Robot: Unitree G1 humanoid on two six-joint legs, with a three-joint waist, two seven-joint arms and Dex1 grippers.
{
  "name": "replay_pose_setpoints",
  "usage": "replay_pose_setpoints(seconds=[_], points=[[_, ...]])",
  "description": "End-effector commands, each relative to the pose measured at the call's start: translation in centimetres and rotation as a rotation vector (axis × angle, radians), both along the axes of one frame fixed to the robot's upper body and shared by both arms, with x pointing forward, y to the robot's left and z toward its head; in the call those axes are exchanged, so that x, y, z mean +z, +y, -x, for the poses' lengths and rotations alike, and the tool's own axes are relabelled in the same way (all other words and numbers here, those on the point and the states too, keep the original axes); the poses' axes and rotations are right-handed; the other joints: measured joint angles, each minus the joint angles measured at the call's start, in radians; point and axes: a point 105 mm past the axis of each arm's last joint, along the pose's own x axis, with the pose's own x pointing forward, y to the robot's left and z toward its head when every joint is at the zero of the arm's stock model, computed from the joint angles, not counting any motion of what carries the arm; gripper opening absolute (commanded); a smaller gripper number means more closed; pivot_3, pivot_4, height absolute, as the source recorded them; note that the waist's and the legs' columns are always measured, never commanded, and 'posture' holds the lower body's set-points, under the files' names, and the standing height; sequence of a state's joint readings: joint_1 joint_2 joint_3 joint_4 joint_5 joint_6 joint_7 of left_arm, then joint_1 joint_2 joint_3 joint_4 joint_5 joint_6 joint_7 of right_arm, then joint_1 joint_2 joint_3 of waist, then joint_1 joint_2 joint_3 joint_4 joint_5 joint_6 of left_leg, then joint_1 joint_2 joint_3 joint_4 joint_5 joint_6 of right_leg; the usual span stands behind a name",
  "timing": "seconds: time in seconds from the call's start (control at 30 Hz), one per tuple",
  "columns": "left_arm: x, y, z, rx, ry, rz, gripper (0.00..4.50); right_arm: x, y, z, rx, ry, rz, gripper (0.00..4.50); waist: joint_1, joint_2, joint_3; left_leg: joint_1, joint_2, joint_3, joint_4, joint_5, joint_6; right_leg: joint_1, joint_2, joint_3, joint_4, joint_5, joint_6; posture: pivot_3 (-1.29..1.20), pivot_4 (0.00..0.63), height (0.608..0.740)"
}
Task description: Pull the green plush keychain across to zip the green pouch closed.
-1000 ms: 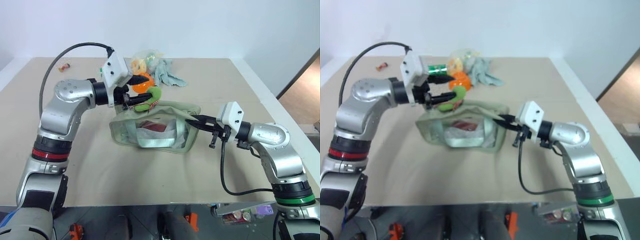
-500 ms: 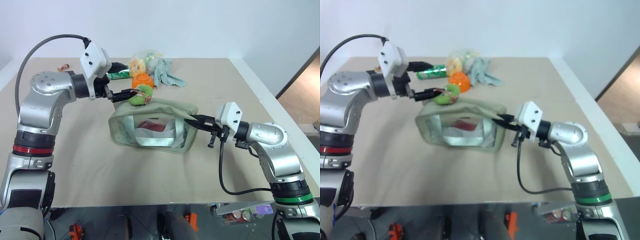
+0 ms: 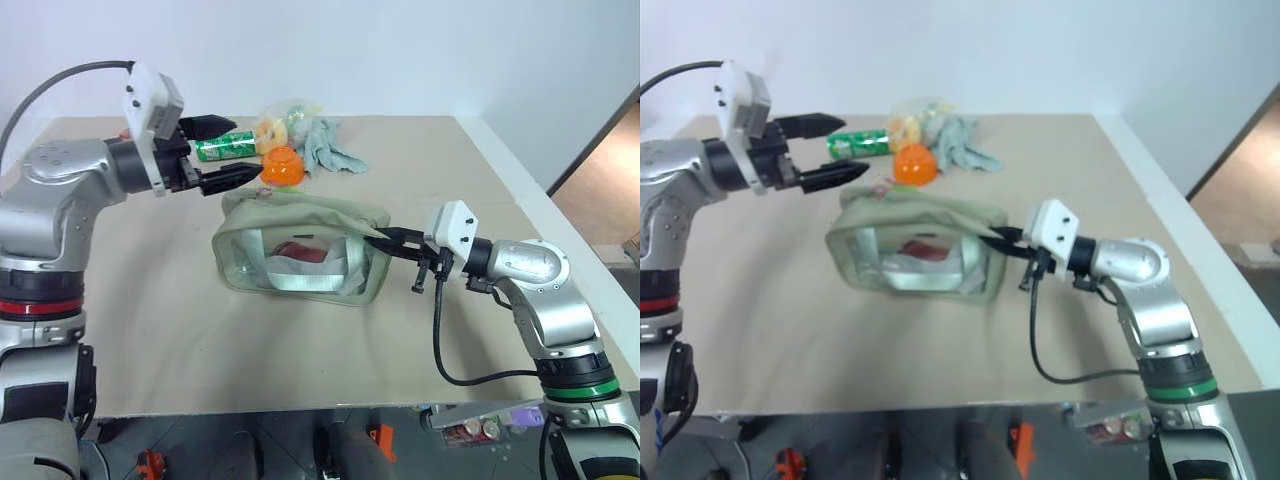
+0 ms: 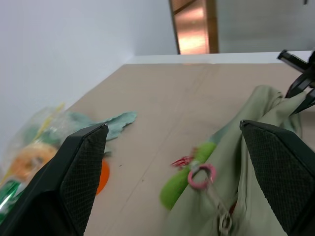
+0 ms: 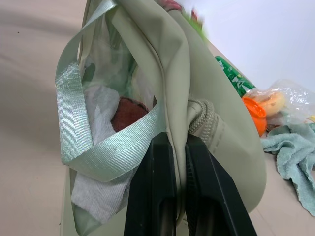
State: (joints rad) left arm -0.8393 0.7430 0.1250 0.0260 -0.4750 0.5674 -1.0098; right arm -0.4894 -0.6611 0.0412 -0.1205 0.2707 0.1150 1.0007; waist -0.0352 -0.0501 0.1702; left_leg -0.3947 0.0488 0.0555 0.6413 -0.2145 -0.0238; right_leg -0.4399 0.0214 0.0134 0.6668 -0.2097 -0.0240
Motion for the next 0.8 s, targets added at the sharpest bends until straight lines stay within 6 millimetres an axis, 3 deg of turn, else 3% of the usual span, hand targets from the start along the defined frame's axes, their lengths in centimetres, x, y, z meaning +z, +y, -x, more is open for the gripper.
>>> replay_pose_setpoints(seconds=[0.03,0.17,0.33,0.8], points=[[0.3,2.1,1.2,0.065,-0.041,-0.004,4.44,0.5,0.5,0.0,0.021,-0.012,0.002,0.0,-0.003,0.0,0.0,0.0,0.0,0.0,0.0,0.0,0.0,0.0,-0.001,0.0,0.0,0.0,0.0,0.0,0.15,0.74],[-2.8,3.4,3.2,0.109,0.004,-0.02,4.44,0.5,0.6,0.0,0.025,-0.007,0.004,0.0,-0.008,0.0,0.0,0.001,0.001,0.002,-0.002,0.0,0.0,0.0,-0.002,0.001,0.0,-0.001,-0.001,0.0,0.15,0.74],[-5.9,3.2,5.6,0.137,0.062,0.018,4.44,0.5,0.8,-0.1,0.03,0.0,0.007,0.0,-0.008,0.0,0.0,0.002,0.002,0.004,-0.002,0.0,0.0,0.0,-0.005,0.002,0.0,-0.001,-0.002,0.0,0.15,0.74],[-8.5,1.7,4.5,0.12,0.129,0.097,4.44,0.9,0.9,-0.1,0.035,-0.004,0.013,0.0,-0.009,-0.001,0.0,0.005,0.001,0.007,-0.003,0.0,0.0,0.001,-0.002,0.004,0.0,0.001,-0.002,0.0,0.15,0.74]])
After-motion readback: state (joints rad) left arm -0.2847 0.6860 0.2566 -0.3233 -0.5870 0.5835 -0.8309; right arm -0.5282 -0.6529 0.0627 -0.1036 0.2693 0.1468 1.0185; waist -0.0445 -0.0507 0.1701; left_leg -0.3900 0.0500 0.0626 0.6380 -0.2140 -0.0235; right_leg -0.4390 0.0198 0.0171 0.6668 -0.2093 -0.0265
